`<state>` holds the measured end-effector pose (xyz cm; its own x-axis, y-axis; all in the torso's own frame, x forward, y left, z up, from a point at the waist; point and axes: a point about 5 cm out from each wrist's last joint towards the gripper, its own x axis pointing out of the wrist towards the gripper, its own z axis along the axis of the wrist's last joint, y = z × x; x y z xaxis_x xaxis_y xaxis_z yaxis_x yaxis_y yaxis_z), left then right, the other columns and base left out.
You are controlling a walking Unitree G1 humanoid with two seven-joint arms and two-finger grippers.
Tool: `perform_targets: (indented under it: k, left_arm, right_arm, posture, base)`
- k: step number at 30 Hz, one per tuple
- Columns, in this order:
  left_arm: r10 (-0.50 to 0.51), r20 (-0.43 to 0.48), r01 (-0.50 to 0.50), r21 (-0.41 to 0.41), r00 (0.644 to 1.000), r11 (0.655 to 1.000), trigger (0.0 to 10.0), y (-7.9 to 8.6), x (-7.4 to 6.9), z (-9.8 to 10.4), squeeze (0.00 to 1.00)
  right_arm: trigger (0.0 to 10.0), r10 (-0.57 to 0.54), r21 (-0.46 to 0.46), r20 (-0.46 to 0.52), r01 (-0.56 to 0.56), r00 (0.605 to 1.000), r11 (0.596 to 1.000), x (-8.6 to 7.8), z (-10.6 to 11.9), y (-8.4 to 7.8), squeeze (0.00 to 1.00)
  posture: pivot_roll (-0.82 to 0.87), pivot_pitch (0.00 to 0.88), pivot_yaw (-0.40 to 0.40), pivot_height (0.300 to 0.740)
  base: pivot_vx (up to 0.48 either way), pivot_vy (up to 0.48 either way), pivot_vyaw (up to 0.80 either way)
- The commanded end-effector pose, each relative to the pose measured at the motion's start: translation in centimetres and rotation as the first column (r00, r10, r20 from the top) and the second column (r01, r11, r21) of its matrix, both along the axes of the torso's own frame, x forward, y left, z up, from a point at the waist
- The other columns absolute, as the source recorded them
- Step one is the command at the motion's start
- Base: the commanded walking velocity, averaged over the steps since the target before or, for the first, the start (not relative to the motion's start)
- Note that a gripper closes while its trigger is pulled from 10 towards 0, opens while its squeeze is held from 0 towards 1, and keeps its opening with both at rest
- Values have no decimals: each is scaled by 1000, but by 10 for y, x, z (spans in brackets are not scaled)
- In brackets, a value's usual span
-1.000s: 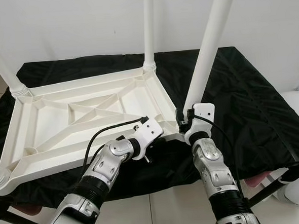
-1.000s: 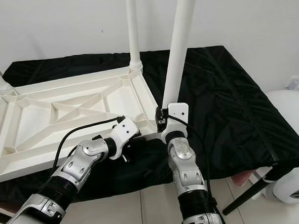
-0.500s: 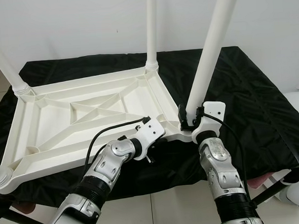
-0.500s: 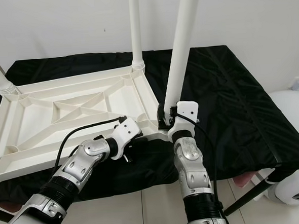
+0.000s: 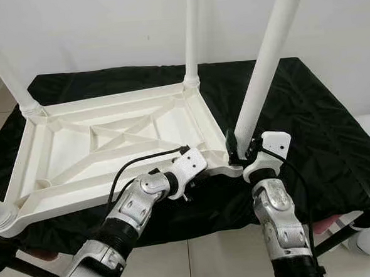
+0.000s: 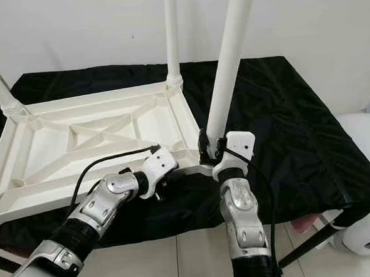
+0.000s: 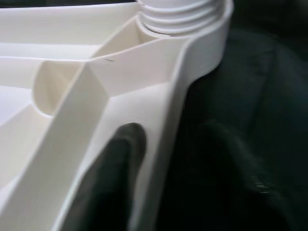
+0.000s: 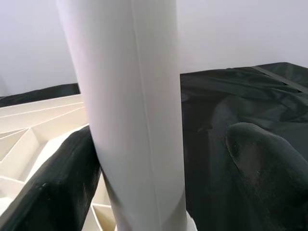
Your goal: Building children table
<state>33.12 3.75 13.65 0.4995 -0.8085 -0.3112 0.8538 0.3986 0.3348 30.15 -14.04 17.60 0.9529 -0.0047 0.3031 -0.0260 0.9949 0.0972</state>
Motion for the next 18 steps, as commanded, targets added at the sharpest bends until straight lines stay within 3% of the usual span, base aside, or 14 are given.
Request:
perform_targets:
  k: [1,12,13,14,17,18]
  left_arm:
    - [-103,-73,105,13,992,994,10000,-1,-8,-6,1000]
    - [-127,-48,127,-3,991,992,10000,-3,-10,4,1000]
    - [-131,-37,131,-4,991,991,10000,-3,-9,8,808]
    - [-150,-16,150,-20,989,989,10000,-2,-10,20,0]
    - [-167,-3,166,-31,986,986,10000,-2,-11,28,0]
    - [-187,18,188,-51,982,981,10000,-1,-13,40,0]
  right_arm:
    - [10000,-13,-3,13,13,1000,1000,-5,0,-6,0]
    - [10000,-2,-12,1,2,1000,1000,-10,-2,-13,0]
    - [10000,4,-10,-4,-4,1000,1000,-10,-3,-13,0]
    - [10000,11,-13,-11,-11,1000,1000,-8,-4,-13,0]
    - [10000,15,-16,-16,-15,1000,1000,-7,-5,-14,0]
    - [10000,30,-21,-22,-31,999,999,-5,-5,-13,0]
  posture:
    - [-106,74,50,740]
    - [-109,86,50,740]
    - [-107,88,51,740]
    - [-105,91,51,740]
    - [-103,93,52,740]
    - [-100,95,50,740]
  base:
    - [0,0,0]
    - [0,0,0]
    - [0,0,0]
    - [0,0,0]
    - [0,0,0]
    - [0,0,0]
